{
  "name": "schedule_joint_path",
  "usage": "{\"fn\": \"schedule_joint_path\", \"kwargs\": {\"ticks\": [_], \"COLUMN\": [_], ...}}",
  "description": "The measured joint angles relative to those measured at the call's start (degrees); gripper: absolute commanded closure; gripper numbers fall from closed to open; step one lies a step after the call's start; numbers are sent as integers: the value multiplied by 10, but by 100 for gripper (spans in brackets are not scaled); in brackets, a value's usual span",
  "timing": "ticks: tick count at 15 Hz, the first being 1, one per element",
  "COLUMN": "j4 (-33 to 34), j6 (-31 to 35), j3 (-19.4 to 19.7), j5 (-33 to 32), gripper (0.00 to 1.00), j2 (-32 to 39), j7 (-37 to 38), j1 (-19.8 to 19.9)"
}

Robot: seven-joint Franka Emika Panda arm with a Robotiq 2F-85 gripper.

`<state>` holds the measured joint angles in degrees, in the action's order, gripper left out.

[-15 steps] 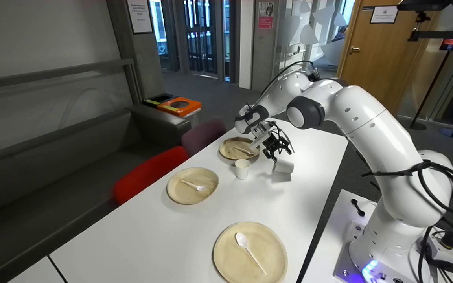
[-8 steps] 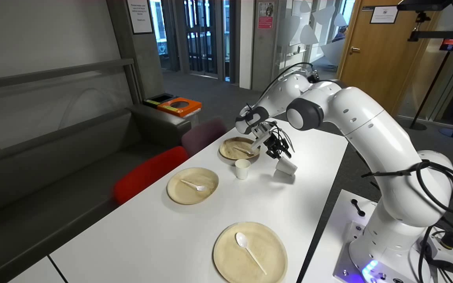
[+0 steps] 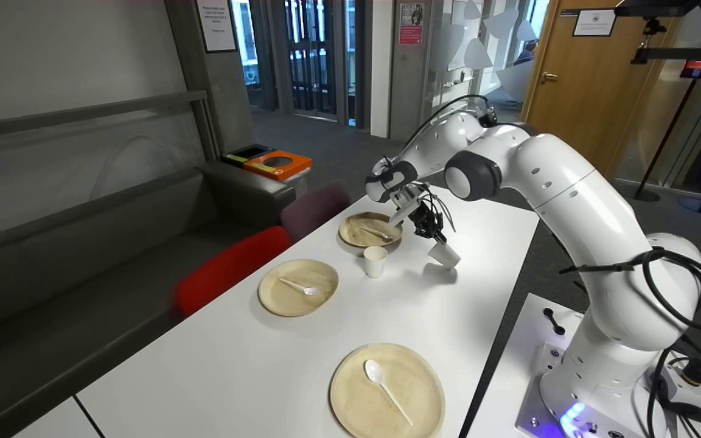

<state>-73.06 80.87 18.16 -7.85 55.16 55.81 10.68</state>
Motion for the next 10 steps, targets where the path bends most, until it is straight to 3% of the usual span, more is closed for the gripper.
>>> {"fn": "schedule_joint_path", "kwargs": {"ticks": [5,10], "j4": [4,-29], "j6": [4,94], "j3": [0,0], "j5": [11,82], "gripper": [99,99], "j2": [-7,-62], "j7": [0,4], "j1": [3,8]}}
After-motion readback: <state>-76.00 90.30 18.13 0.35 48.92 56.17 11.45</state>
